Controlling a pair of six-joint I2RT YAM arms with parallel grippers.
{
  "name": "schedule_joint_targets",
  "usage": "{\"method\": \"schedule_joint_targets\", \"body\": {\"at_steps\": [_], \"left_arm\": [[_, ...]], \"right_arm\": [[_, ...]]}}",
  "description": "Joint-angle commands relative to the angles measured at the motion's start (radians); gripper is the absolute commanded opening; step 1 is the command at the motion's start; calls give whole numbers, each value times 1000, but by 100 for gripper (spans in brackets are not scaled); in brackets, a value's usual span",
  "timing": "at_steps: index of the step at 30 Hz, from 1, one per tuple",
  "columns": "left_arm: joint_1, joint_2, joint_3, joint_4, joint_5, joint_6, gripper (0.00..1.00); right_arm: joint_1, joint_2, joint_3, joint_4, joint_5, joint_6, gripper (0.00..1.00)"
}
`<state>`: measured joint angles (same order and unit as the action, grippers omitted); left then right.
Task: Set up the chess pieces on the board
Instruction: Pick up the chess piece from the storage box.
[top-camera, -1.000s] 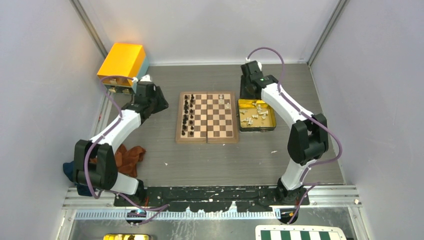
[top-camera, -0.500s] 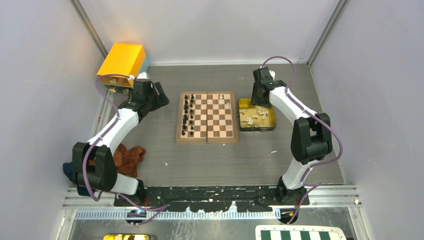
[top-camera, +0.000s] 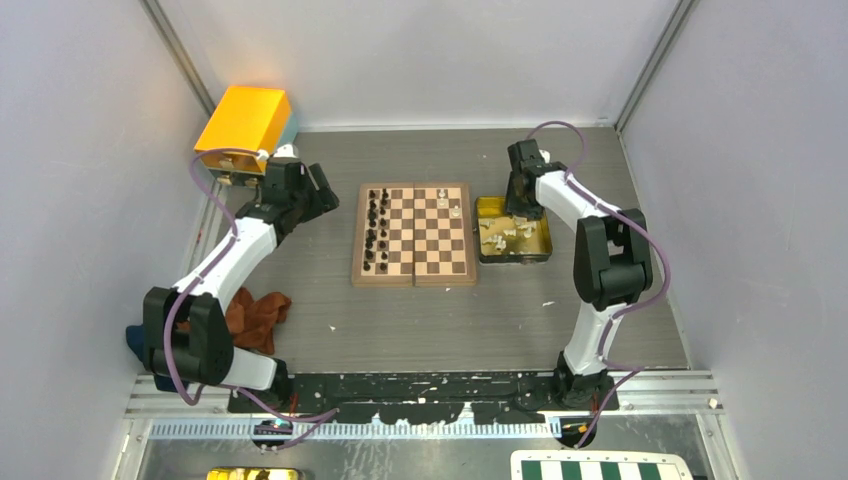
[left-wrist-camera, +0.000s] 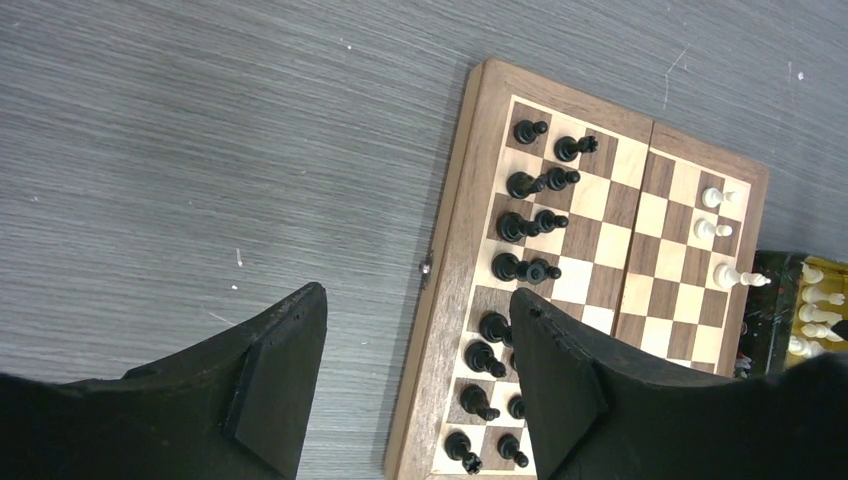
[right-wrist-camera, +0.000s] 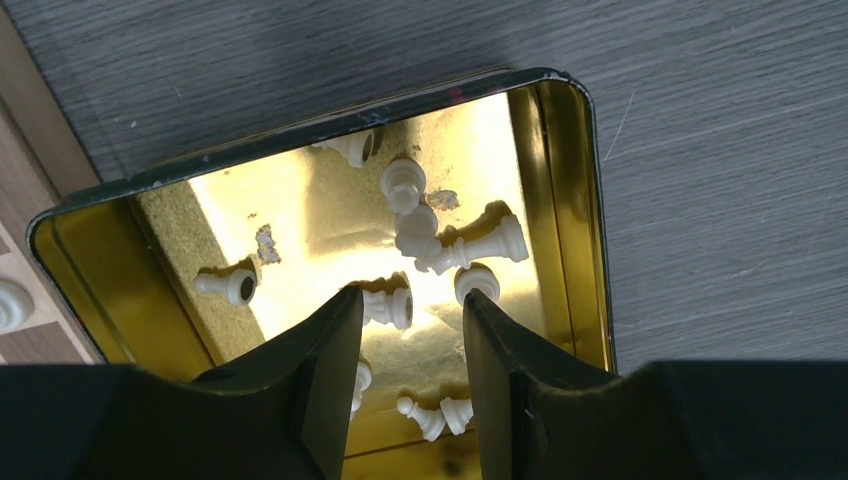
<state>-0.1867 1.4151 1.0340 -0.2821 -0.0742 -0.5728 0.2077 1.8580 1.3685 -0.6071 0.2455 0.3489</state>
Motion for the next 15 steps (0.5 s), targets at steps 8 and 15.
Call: {"method": "schedule_joint_targets", "body": {"at_steps": [8,15], "left_arm": [[5,-50,28,27,23,-7,68],[6,-46,31,29,25,-6,67]], "right_arm": [[-27,45,85,41,-15,12,45],[-36,72,99,40,-31,12,44]]}}
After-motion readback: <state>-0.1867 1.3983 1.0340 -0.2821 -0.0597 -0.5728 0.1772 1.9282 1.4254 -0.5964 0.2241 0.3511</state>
